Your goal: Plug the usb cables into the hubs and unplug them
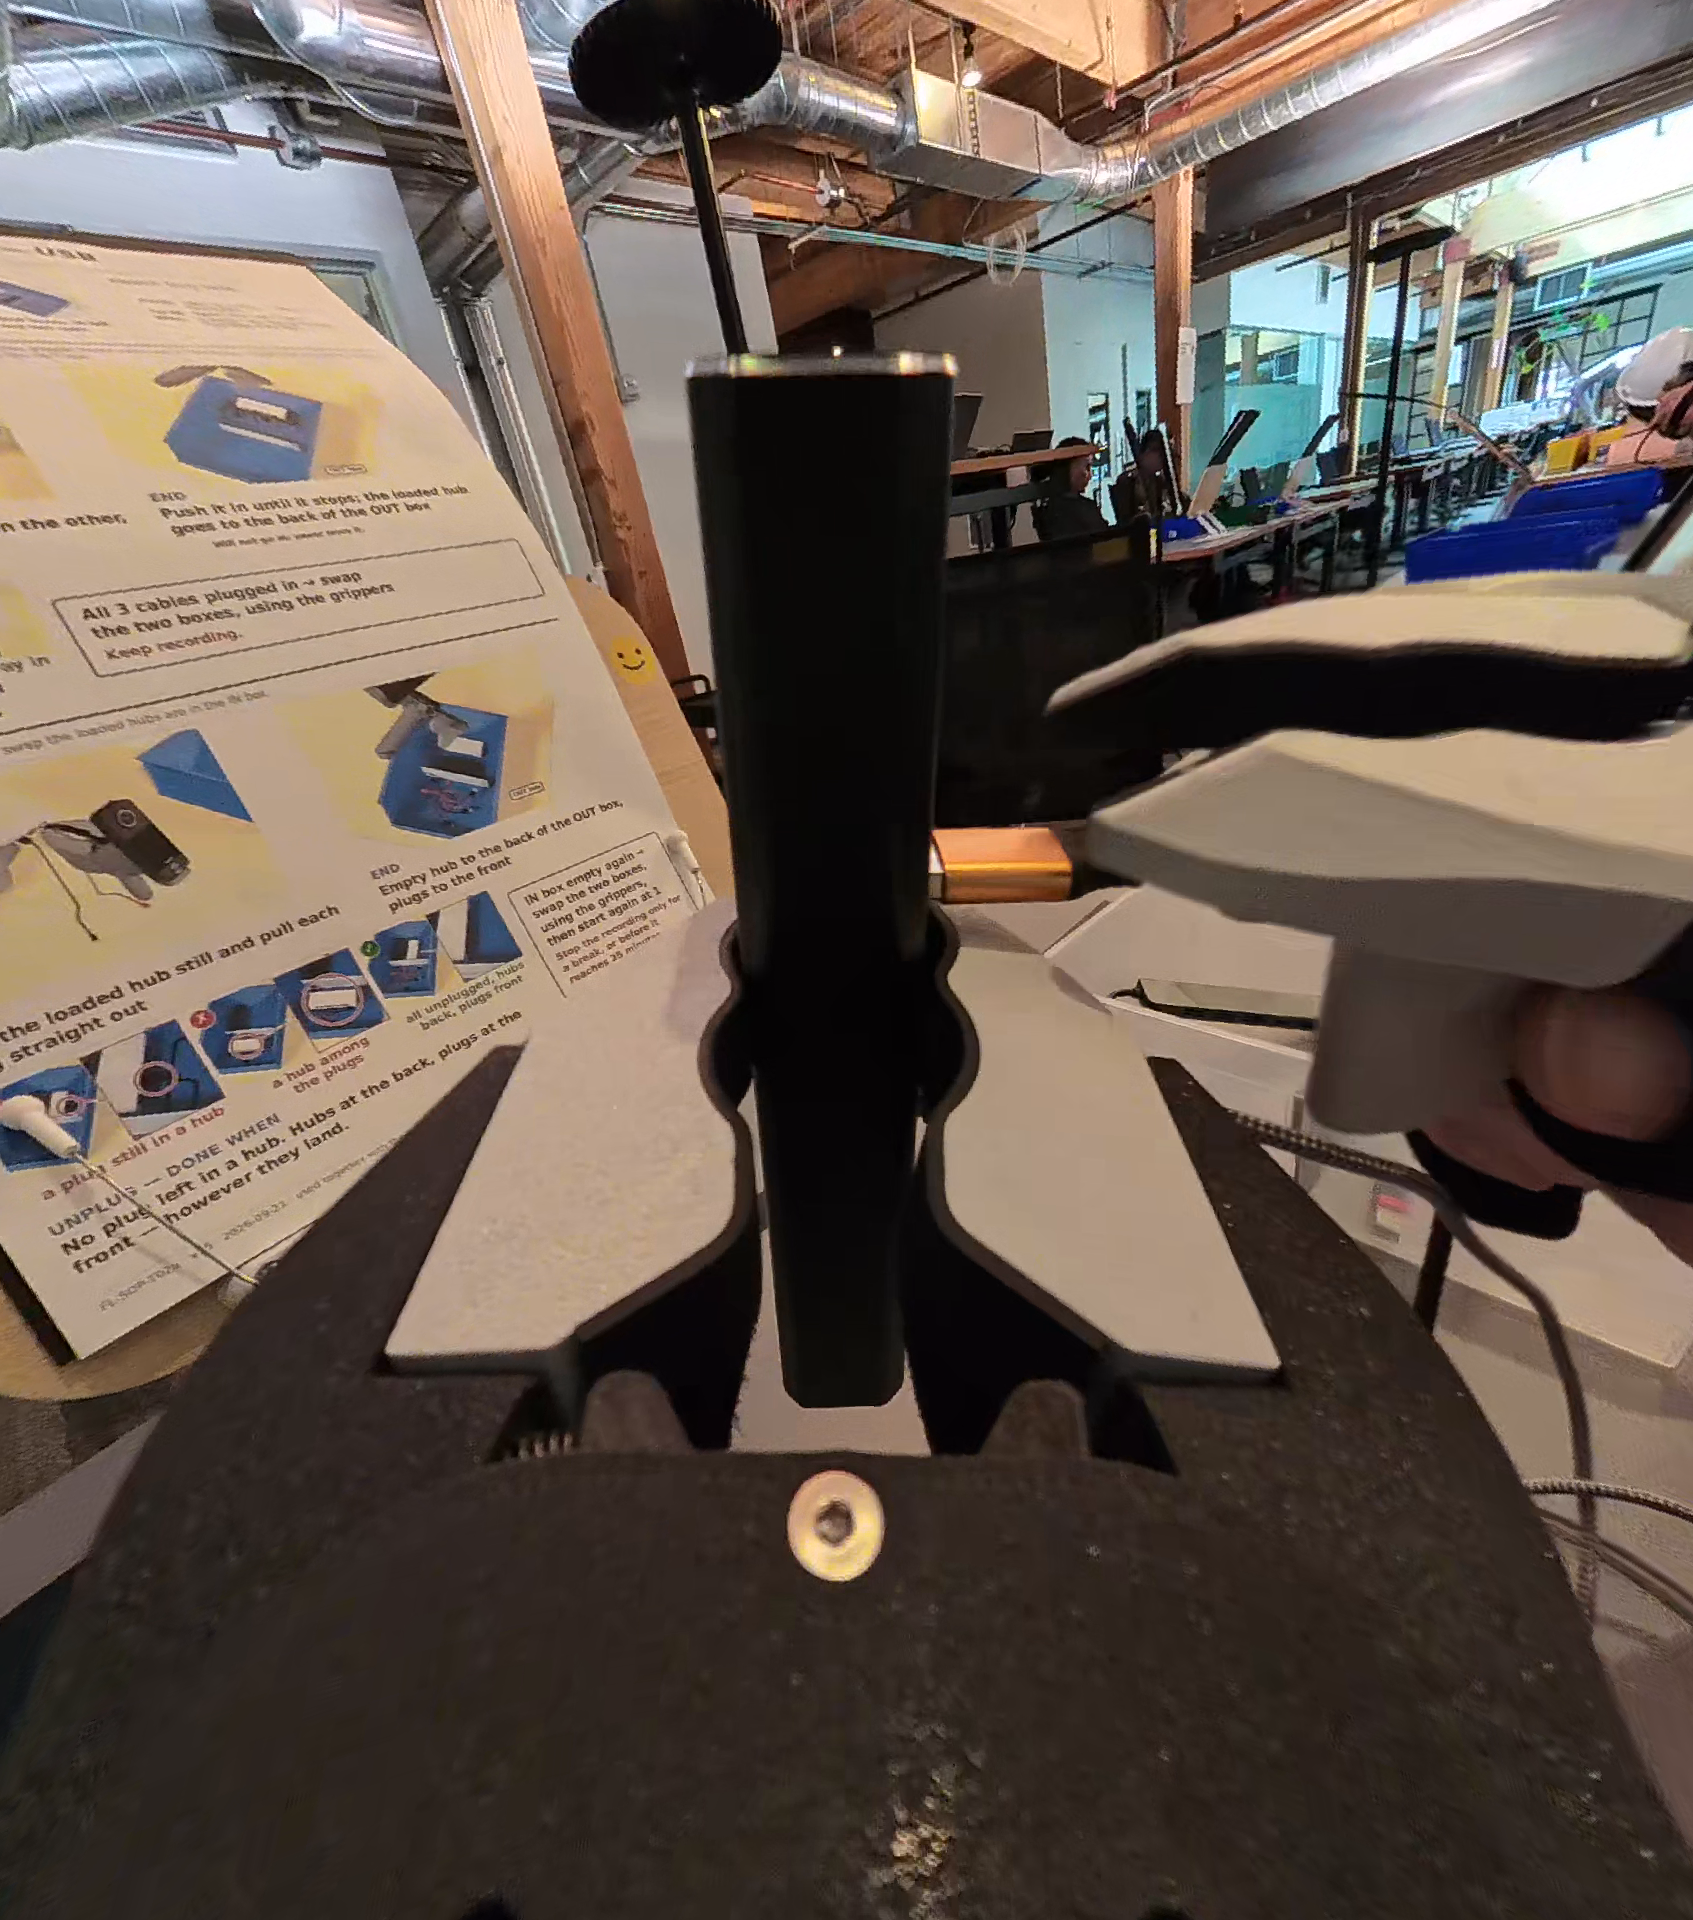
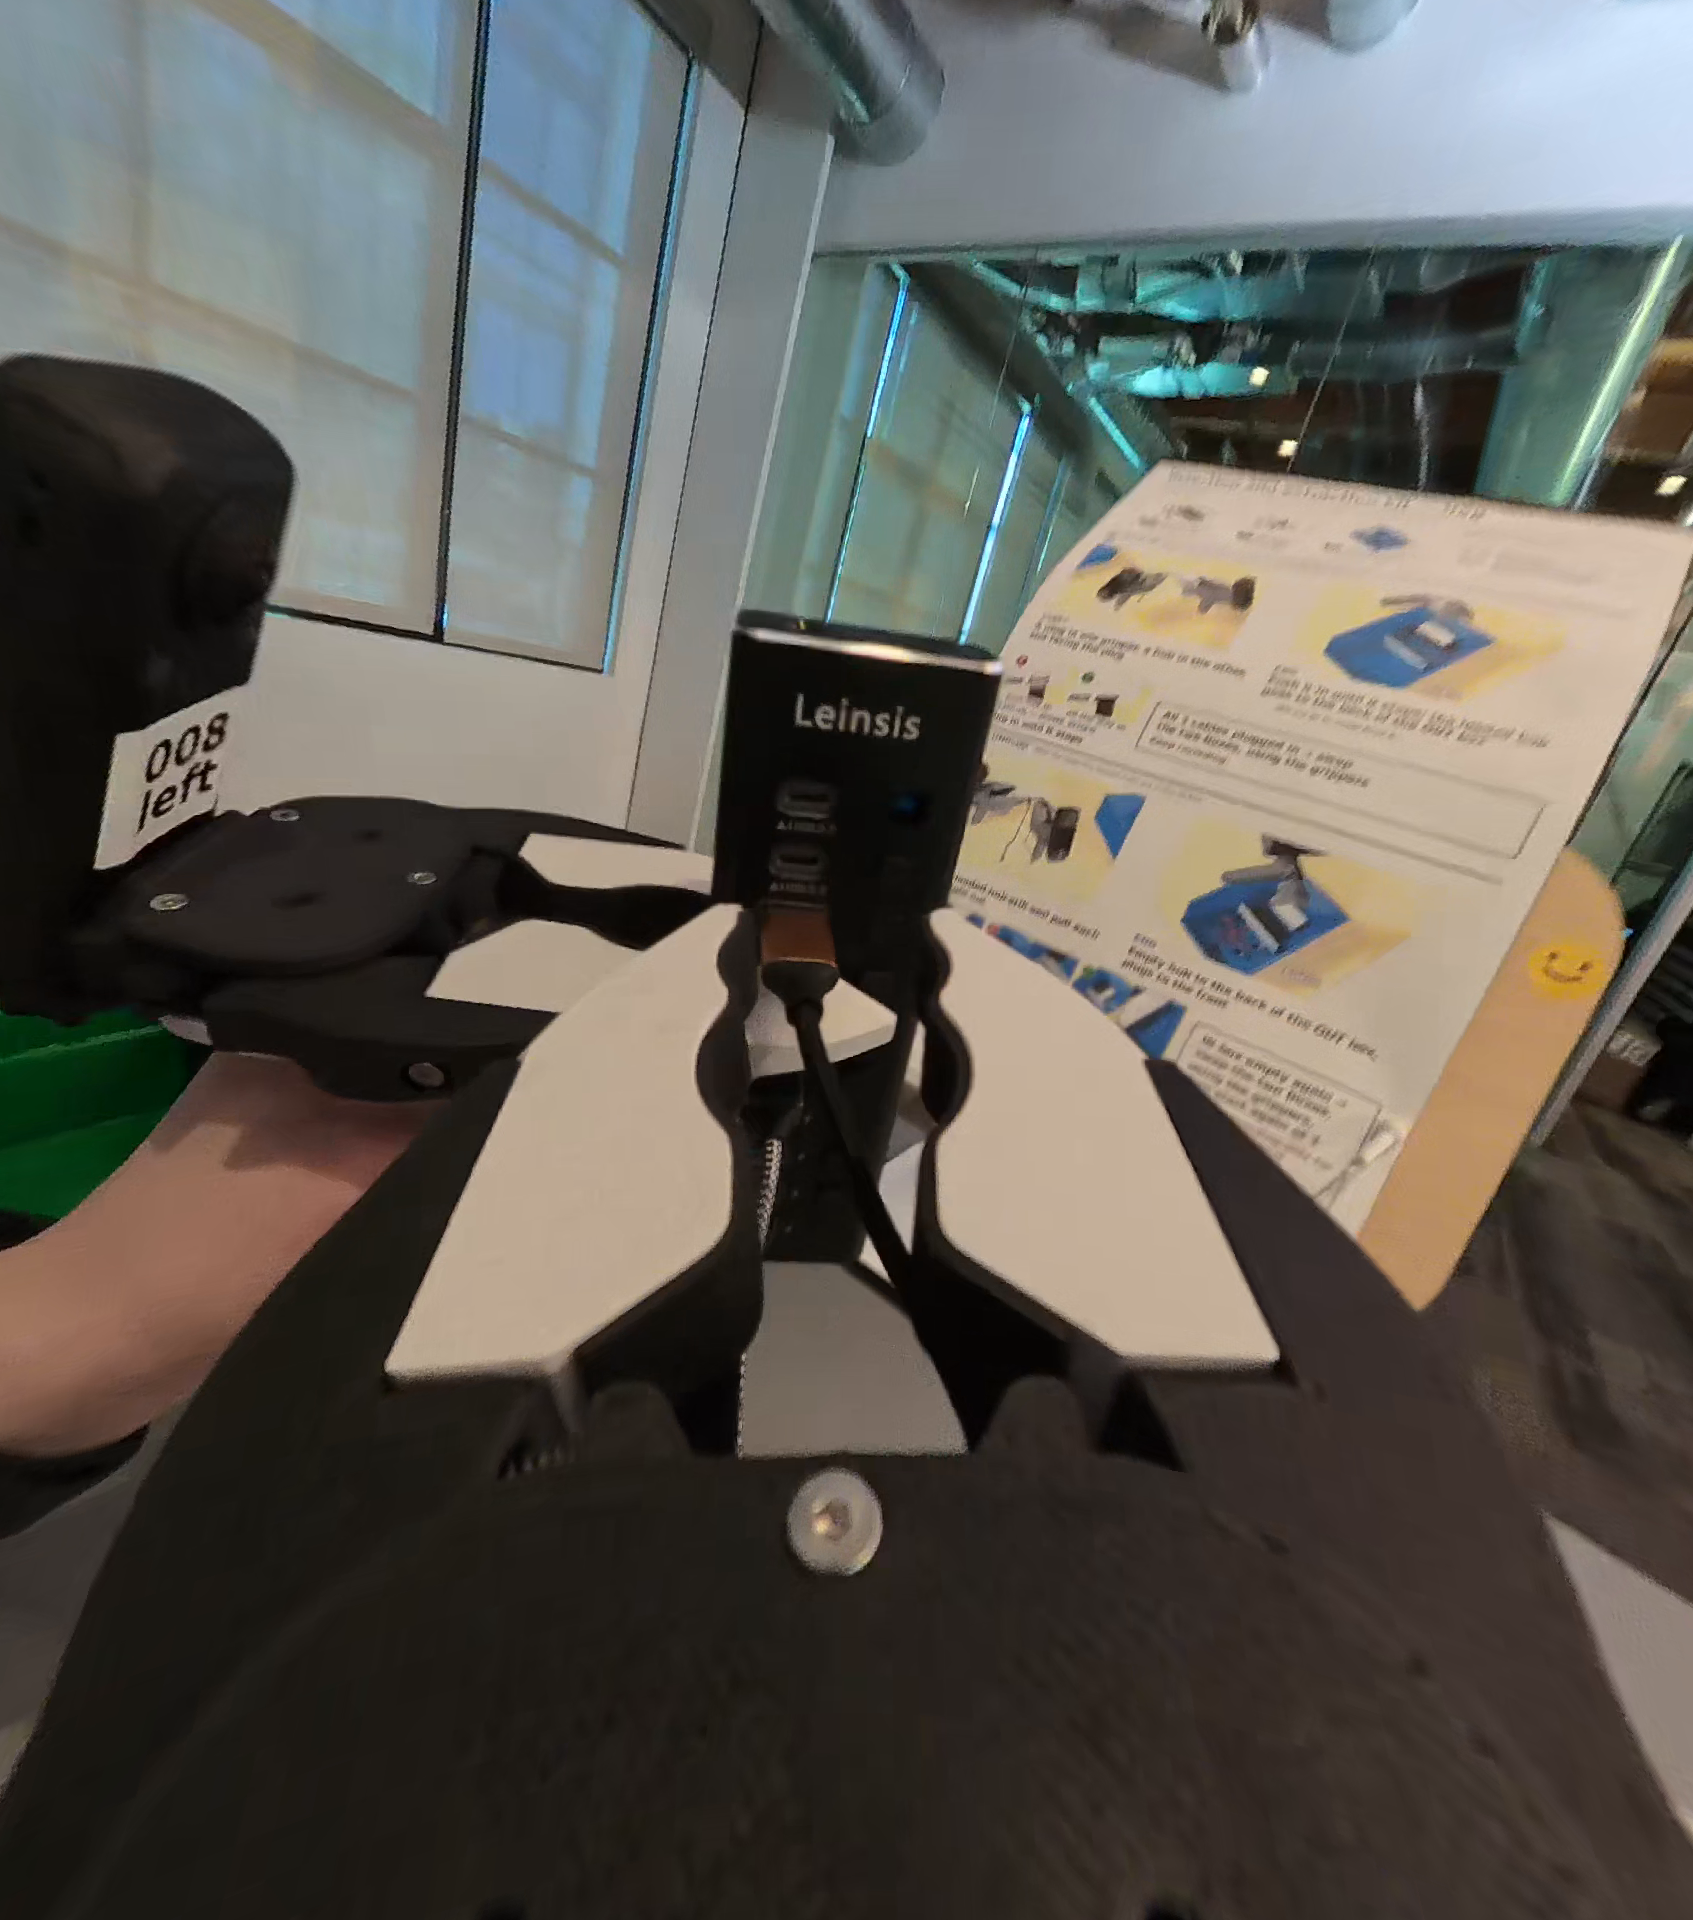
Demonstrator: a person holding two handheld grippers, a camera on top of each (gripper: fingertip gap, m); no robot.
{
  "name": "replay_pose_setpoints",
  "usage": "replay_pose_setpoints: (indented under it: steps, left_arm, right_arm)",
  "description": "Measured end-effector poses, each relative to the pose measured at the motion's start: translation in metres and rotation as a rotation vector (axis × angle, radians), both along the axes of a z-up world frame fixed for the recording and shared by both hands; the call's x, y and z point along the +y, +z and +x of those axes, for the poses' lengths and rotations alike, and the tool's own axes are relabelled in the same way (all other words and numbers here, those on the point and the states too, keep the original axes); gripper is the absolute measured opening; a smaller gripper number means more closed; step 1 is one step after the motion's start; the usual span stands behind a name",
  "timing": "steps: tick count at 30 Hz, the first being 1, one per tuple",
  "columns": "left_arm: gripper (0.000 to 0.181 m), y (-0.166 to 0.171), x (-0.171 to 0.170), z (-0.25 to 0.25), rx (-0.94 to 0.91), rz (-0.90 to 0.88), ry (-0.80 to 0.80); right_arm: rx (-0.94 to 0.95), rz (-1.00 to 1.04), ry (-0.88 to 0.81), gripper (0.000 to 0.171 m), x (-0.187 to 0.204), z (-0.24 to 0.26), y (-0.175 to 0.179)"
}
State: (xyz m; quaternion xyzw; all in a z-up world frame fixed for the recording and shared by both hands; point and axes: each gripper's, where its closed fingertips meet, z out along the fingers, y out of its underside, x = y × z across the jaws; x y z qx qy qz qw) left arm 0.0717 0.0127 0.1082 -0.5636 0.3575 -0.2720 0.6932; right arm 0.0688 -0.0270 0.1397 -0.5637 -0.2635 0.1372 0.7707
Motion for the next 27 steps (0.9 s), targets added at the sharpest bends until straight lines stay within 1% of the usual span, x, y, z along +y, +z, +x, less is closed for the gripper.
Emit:
replay_pose_setpoints:
  steps: [4,7,10,14,19,22,23,25,26,27]
  left_arm:
    - [0.028,0.001,-0.001,0.003,-0.009,-0.003,-0.008]
    - [0.028,-0.002,0.002,0.003,-0.007,-0.007,-0.007]
    - [0.028,-0.002,0.004,0.001,-0.020,-0.017,-0.004]
    - [0.028,-0.002,0.013,-0.007,0.024,0.020,0.099]
    - [0.028,-0.001,0.016,-0.012,0.007,-0.006,0.079]
    - [0.028,0.002,0.015,-0.014,-0.020,-0.031,0.042]
    - [0.028,0.004,0.024,-0.026,-0.070,-0.066,0.093]
    - [0.028,0.012,0.039,-0.060,-0.198,-0.151,0.063]
    - [0.028,0.017,0.040,-0.075,-0.218,-0.166,0.029]
    - [0.028,0.024,0.040,-0.089,-0.221,-0.156,0.054]
  right_arm:
    - [0.010,-0.093,0.054,0.026,0.009,-0.005,-0.010]
    - [0.013,-0.122,0.094,0.016,0.012,-0.010,-0.013]
    - [0.020,-0.123,0.095,0.016,0.014,-0.013,-0.014]
    - [0.064,-0.099,0.048,0.017,0.020,-0.016,-0.017]
    - [0.125,-0.140,0.047,0.017,0.023,-0.023,-0.017]
    - [0.063,-0.124,0.038,0.017,0.019,-0.024,-0.017]
    - [0.048,-0.110,0.035,0.017,0.015,-0.022,-0.015]
    - [0.033,-0.082,0.006,0.017,0.006,-0.011,-0.010]
    - [0.008,-0.081,0.017,0.017,0.000,-0.009,-0.008]
    - [-0.020,-0.093,0.027,0.016,-0.006,-0.007,-0.007]
